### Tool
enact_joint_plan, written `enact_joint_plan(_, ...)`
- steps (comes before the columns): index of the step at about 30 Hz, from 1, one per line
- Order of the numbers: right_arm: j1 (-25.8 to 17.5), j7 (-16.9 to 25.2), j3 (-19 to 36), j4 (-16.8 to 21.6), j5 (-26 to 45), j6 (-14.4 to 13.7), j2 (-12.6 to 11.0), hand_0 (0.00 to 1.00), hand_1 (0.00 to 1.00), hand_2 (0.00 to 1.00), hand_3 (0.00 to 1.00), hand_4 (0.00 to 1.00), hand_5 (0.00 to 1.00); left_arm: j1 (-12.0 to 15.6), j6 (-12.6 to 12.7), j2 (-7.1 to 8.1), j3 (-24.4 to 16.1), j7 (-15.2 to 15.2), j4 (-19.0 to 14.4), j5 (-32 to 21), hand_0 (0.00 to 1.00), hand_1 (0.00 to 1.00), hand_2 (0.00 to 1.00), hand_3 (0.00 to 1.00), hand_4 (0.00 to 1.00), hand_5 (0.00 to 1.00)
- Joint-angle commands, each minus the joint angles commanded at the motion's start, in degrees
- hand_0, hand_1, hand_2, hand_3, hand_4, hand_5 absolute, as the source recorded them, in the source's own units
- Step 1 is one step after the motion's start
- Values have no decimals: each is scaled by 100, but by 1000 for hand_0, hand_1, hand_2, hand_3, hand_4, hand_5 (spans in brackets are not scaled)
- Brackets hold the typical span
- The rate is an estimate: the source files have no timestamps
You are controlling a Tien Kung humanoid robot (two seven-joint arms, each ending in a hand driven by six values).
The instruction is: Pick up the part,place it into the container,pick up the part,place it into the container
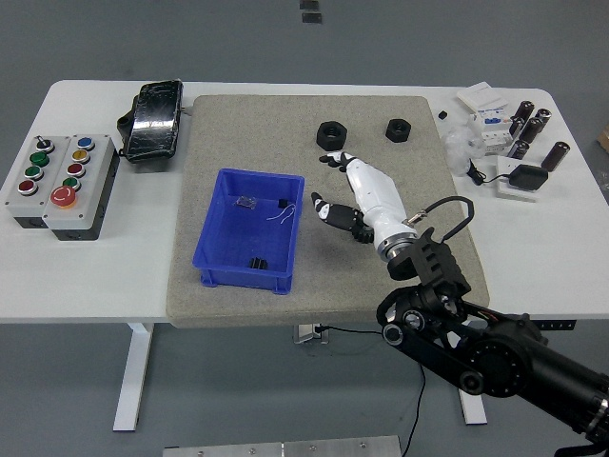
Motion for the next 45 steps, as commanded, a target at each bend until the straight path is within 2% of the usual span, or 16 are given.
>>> enact_joint_plan(1,-23,-56,34,-83,-6,106,-44,720,787,788,811,931,366,-5,0,1,1,-1,0,-1,631,553,534,606,658,374)
enact_joint_plan(2,-53,-121,58,-199,-16,260,-88,745,810,829,869,998,487,-12,0,4,3,-4,0,0,631,552,534,606,656,371)
enact_joint_plan(7,-113,-207,53,-485,-2,583,-99,745,810,829,869,998,487,-30,-4,13,25,-19,0,-6,631,552,534,606,656,371)
enact_joint_plan(8,-112,-214,42,-519,2,608,-86,746,812,837,882,998,527,-31,-6,15,25,-20,0,0,631,553,534,606,657,374)
enact_joint_plan(19,24,-280,-159,-847,125,714,4,749,812,839,882,998,543,-42,-7,11,28,-26,0,4,631,553,533,605,657,373)
enact_joint_plan(20,37,-295,-191,-886,134,715,15,730,770,763,809,907,338,-42,-7,8,27,-26,0,6,631,553,533,605,655,372)
enact_joint_plan(26,67,-432,-350,-1023,49,684,59,730,770,763,809,907,338,-47,-7,-4,25,-28,0,4,631,553,533,605,655,372)
enact_joint_plan(27,69,-456,-367,-1024,9,670,61,595,631,600,658,476,42,-46,-7,-4,23,-27,0,6,631,553,533,605,655,372)
enact_joint_plan(32,85,-552,-434,-1030,-181,616,72,595,631,600,658,476,42,-47,-9,0,17,-27,0,16,631,553,533,605,655,372)
enact_joint_plan(33,87,-561,-444,-1035,-202,608,74,513,545,549,607,385,2,-49,-10,1,19,-28,0,14,631,553,534,605,655,371)
enact_joint_plan(37,88,-572,-515,-1063,-267,527,81,513,545,549,607,385,2,-64,-11,6,32,-37,0,1,631,553,534,605,655,371)
enact_joint_plan(38,88,-562,-532,-1068,-265,492,82,513,545,549,607,385,2,-67,-11,8,35,-39,0,-2,631,553,534,605,655,371)
enact_joint_plan(39,87,-549,-547,-1072,-260,456,82,471,509,512,562,402,2,-69,-11,9,36,-40,0,-3,631,552,535,606,652,367)
enact_joint_plan(44,80,-463,-591,-1043,-239,220,78,471,509,512,562,402,2,-71,-12,11,44,-44,0,-10,631,552,535,606,652,367)
enact_joint_plan(45,80,-454,-589,-1020,-251,168,75,457,495,485,531,367,2,-69,-12,10,46,-44,0,-13,630,553,534,606,652,367)
